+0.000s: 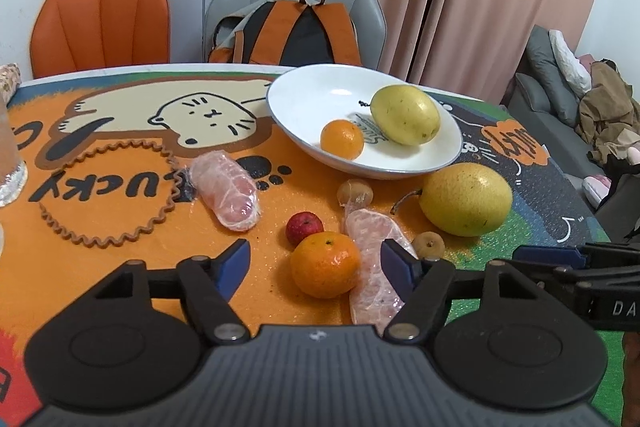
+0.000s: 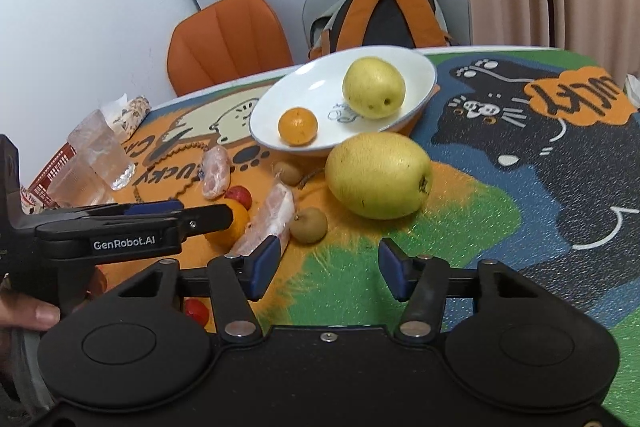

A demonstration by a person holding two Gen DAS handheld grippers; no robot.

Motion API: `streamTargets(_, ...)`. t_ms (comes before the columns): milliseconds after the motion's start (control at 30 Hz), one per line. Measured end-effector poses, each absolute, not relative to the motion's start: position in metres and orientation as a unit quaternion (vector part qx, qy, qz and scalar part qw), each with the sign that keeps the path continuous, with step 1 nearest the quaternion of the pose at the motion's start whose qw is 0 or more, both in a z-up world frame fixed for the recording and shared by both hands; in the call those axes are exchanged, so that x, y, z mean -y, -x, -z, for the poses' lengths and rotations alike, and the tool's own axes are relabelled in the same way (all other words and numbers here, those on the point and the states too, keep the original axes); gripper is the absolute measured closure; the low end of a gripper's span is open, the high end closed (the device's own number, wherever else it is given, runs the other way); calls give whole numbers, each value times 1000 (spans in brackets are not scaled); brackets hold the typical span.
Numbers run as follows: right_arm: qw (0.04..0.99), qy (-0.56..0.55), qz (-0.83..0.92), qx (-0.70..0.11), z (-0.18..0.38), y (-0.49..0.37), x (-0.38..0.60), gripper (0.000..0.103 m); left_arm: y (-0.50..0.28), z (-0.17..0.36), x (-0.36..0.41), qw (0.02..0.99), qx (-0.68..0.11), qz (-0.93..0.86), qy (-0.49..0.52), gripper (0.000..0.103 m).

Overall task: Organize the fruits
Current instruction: 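Grasp a second tangerine with the left tool while the right tool grasps a brown kiwi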

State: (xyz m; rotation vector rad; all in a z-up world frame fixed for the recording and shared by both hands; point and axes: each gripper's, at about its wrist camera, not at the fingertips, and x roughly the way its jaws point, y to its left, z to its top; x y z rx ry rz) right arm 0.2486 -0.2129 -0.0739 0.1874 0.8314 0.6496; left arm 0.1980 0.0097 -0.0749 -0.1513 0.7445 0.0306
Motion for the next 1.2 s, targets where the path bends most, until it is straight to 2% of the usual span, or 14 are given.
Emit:
streamTargets(67,858,-90,-312,-397,76,-251,210,50,-201,78,-11,927,-366,-13,76,39)
streamTargets(300,854,-87,-313,-405,85,-265,196,57,-213,86,-15,923,-374,-3,94,42)
streamTargets(367,853,-90,-315,-407,88,-268,193,59,-216,89,-15,921,-377,-4,96,49)
streamTargets(500,851,-88,-319,-407,91,-274,186,60,-218,95,-18,920,-377,6,104,52)
streamTargets(567,850,-88,-318,-410,94,-278,182,60,-218,96,-20,920,-376,15,111,62)
streamTargets(767,849,-89,-327,-406,95,-282,177,61,-215,93,-29,918,-381,5,114,63)
streamTargets(1000,846,-82,-333,-408,95,-283,171,74,-211,80,-34,923,-368,3,112,63)
streamTargets(1200,845,-82,-337,-408,93,-277,173,78,-207,77,-37,923,-367,-4,112,63)
